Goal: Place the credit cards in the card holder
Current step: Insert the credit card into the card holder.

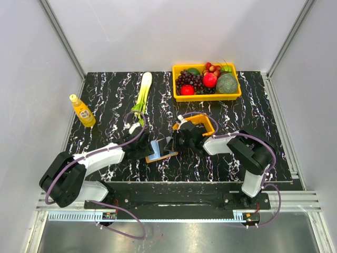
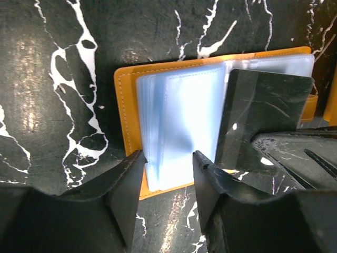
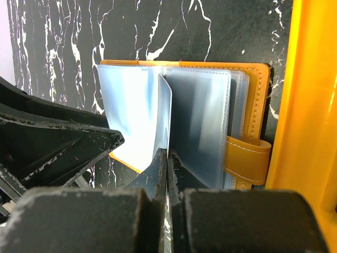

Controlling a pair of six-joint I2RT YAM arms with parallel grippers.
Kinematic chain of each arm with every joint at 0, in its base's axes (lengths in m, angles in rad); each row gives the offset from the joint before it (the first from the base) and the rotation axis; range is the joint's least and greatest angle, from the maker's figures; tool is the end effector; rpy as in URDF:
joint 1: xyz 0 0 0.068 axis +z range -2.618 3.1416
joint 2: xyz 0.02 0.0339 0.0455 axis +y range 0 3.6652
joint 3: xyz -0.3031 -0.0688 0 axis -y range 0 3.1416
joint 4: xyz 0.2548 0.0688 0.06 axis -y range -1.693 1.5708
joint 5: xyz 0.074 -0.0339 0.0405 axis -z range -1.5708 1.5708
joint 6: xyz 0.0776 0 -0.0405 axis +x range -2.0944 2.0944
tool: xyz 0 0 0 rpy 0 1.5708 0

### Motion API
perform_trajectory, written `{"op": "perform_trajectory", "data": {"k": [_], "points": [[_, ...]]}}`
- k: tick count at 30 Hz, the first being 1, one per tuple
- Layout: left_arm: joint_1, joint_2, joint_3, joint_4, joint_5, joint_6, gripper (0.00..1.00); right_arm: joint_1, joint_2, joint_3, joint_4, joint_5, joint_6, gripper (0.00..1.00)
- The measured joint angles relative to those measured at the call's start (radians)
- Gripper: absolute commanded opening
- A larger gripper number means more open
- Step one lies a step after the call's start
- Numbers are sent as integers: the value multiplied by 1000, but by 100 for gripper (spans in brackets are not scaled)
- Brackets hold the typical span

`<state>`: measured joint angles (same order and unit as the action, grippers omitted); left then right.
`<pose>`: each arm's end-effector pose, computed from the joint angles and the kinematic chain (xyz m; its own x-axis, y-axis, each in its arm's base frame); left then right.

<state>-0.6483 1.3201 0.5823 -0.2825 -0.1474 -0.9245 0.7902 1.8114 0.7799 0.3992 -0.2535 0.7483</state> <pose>0.2082 -0.1434 0.1516 -0.8371 -0.3566 -0.4150 -0.2195 0.9136 -0.3422 0.2640 0.2942 0.1319 -0.8696 0.0580 -0.4903 -0.3254 0.6796 0.6575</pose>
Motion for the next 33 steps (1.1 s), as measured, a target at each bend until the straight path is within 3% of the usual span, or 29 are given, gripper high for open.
{"op": "perform_trajectory", "data": {"k": [4, 8, 10, 13, 16, 20, 25, 29, 33], "points": [[1, 5, 0, -16, -15, 5, 24, 0, 3, -1, 7, -3, 0, 1], [4, 6, -1, -35, -29, 8, 20, -1, 37, 34, 3, -36, -19, 1], [4, 6, -1, -39, -31, 8, 39, -2, 43, 47, -1, -47, -31, 2], [1, 5, 5, -27, -22, 2, 54, -3, 43, 48, -3, -50, -41, 2], [-2, -3, 6, -16, -14, -9, 62, -3, 43, 50, -6, -58, -49, 2], [-2, -17, 0, -19, -18, -15, 62, -2, 46, 50, -8, -92, -53, 1], [-2, -3, 10, -31, -23, -18, 51, -2, 46, 43, -2, -105, -44, 2], [0, 10, 17, -56, -41, -25, 32, -2, 44, 38, 1, -104, -27, 1], [6, 19, 21, -82, -51, -23, 29, -2, 47, 34, 12, -104, -2, 2]]}}
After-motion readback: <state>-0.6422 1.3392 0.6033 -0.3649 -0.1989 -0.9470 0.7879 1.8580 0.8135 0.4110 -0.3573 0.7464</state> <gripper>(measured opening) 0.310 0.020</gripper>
